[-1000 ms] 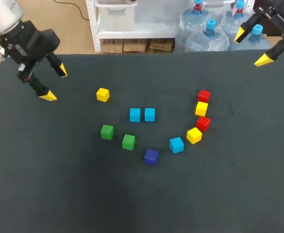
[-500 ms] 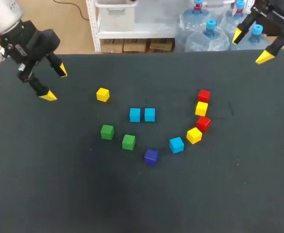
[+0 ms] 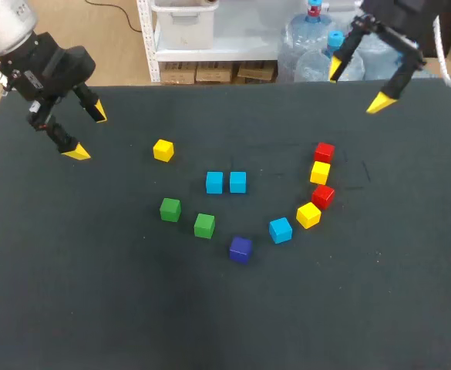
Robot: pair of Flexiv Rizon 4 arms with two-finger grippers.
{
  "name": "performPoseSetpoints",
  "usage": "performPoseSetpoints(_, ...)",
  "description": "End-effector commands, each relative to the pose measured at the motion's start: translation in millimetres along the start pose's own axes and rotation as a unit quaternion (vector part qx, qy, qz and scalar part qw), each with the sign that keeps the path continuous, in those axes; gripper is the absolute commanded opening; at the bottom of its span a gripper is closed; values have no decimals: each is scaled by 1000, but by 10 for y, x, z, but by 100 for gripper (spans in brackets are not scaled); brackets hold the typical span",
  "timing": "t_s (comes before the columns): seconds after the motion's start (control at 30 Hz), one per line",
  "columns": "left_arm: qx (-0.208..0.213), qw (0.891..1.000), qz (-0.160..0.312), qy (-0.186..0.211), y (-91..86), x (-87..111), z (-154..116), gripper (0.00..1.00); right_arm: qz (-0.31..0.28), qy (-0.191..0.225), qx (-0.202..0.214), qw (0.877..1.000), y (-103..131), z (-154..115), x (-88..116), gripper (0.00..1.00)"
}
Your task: Place the blue cubes, place green cubes on the blue cubes, place the yellow cubes on the green cubes, then place the red cubes on the yellow cubes, and place purple cube on the red cubes.
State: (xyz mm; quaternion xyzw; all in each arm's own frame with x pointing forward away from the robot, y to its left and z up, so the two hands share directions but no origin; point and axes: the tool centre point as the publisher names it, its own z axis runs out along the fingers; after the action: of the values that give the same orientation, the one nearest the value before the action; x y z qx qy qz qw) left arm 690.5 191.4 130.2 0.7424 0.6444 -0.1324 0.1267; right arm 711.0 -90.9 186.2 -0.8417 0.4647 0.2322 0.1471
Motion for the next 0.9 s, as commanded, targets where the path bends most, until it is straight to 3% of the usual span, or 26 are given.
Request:
performPoseSetpoints(0.03,0,1000,1,0,8,6,2,100,4,78,58,995,230,185,-147,100)
performPoseSetpoints(0.2,0,1000,1,0,8,6,2,100,21,82,88,993,297,391,-91,100)
performPoseSetpoints(0.47,0,1000,1,0,8,6,2,100,23,44,104,993,360,802,-42,100)
performPoseSetpoints(0.8,0,1000,1,0,8,6,2,100,-3,20,48,999,492,1317,-193,100)
performPoseSetpoints(0.9,0,1000,1,0,8,6,2,100,5,37,32,999,531,1429,-216,100)
